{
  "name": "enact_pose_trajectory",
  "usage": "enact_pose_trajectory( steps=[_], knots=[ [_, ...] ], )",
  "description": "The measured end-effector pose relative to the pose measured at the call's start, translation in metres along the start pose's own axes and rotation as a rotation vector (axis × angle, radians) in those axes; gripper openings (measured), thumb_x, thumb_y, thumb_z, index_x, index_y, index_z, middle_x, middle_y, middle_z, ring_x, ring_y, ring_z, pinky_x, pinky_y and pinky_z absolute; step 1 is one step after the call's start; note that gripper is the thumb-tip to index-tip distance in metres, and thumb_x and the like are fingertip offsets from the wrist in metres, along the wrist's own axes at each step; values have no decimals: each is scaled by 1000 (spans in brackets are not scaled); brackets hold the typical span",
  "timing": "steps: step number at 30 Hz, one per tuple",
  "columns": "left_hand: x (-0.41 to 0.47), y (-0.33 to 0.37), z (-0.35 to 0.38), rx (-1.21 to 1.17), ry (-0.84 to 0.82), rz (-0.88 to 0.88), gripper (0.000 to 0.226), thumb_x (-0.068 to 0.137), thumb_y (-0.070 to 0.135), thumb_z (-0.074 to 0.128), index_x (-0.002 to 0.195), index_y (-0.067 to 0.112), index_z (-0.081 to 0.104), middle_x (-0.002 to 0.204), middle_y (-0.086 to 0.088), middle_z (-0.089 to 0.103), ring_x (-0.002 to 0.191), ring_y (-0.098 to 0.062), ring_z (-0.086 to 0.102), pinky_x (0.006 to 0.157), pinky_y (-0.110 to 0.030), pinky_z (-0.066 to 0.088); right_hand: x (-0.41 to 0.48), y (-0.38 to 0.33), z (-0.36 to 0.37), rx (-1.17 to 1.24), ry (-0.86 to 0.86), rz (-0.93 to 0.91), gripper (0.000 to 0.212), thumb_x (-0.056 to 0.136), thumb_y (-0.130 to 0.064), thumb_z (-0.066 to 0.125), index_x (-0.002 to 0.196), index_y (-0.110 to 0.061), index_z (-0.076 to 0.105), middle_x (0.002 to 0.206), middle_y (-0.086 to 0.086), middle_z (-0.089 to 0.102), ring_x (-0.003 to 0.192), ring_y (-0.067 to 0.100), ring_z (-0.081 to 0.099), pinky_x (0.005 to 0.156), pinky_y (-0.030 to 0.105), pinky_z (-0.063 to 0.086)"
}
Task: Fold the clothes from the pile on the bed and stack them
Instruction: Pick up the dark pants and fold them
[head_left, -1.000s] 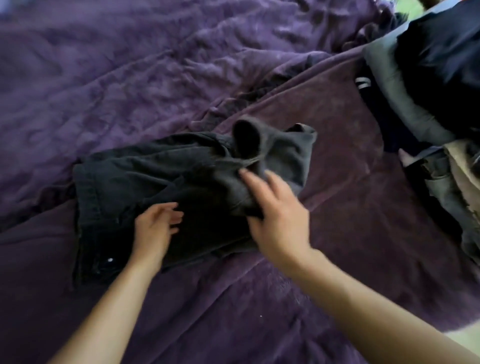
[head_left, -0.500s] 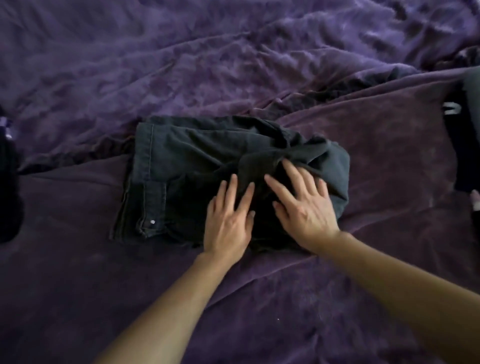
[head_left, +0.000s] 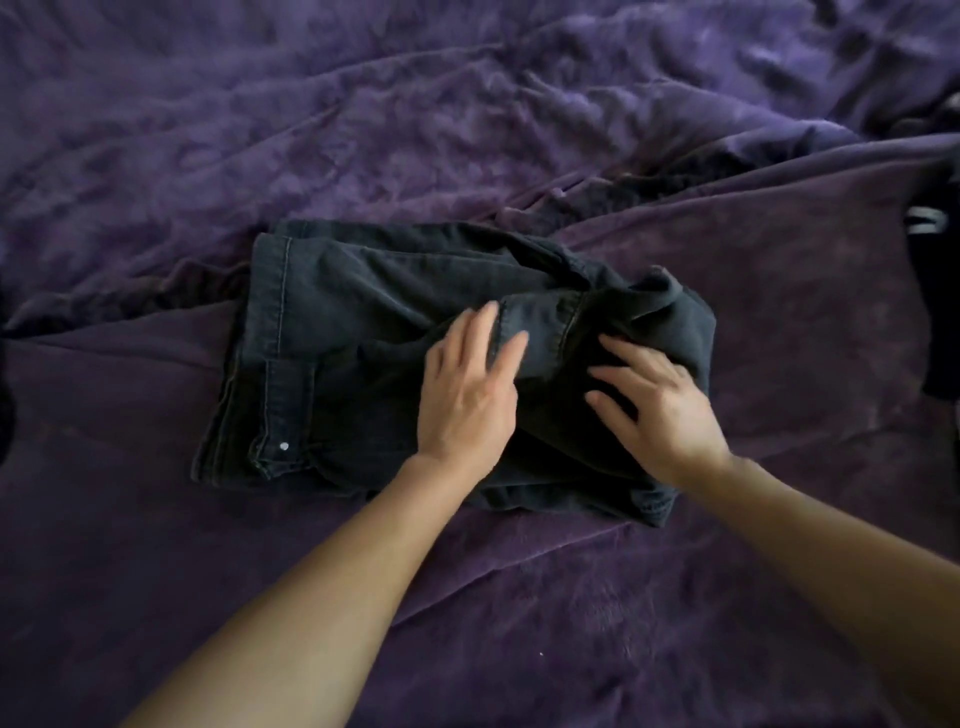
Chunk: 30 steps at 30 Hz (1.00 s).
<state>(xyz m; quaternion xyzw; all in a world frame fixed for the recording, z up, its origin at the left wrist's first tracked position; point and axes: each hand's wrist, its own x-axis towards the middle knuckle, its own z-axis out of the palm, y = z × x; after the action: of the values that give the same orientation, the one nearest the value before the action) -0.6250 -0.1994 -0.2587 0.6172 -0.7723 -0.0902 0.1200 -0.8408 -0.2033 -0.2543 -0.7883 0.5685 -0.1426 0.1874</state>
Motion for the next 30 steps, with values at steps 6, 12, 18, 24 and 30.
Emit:
enact_pose_trajectory(
  steps=[6, 12, 18, 24, 30],
  knots=[
    [2, -10, 33, -304, -418, -165, 48, 97, 6, 42, 145, 15, 39, 156, 6, 27, 144, -11, 19, 113, -24, 21, -20, 33, -19, 693, 327, 932, 53, 76, -52, 72, 120, -25, 56, 120, -5, 60, 104, 8, 58, 89, 32, 50],
    [15, -21, 30, -747, -459, -397, 39, 100, 18, 41, 138, 13, 49, 147, 0, 44, 138, -13, 35, 112, -22, 24, 5, 29, -34, 1227, -253, 1115, 60, 72, -52, 71, 122, -20, 65, 115, 6, 70, 108, 26, 66, 97, 42, 49],
    [20, -38, -8, -1470, -425, -1053, 44, 96, 49, 43, 117, 17, 64, 117, -7, 67, 105, -22, 63, 92, -32, 47, 56, -81, -60, 1075, -194, 697, 63, 52, -41, 86, 103, -7, 69, 92, 10, 75, 79, 23, 72, 64, 36, 60],
    [-24, -126, -87, -1612, -129, -1186, 51, 100, 50, 32, 111, 13, 66, 95, -13, 72, 86, -26, 68, 80, -35, 54, 132, -207, -3, 617, -125, 605, 65, 43, -63, 78, 82, -13, 63, 77, 4, 72, 75, 27, 70, 67, 48, 59],
    [-101, -223, -144, -1191, 262, -1103, 24, 98, 19, 41, 97, 16, 65, 82, -8, 68, 79, -25, 65, 67, -33, 49, 158, -271, 108, 559, -379, 587, 27, 86, -19, 58, 112, -21, 51, 102, 11, 66, 84, 24, 68, 72, 34, 57]
  ],
)
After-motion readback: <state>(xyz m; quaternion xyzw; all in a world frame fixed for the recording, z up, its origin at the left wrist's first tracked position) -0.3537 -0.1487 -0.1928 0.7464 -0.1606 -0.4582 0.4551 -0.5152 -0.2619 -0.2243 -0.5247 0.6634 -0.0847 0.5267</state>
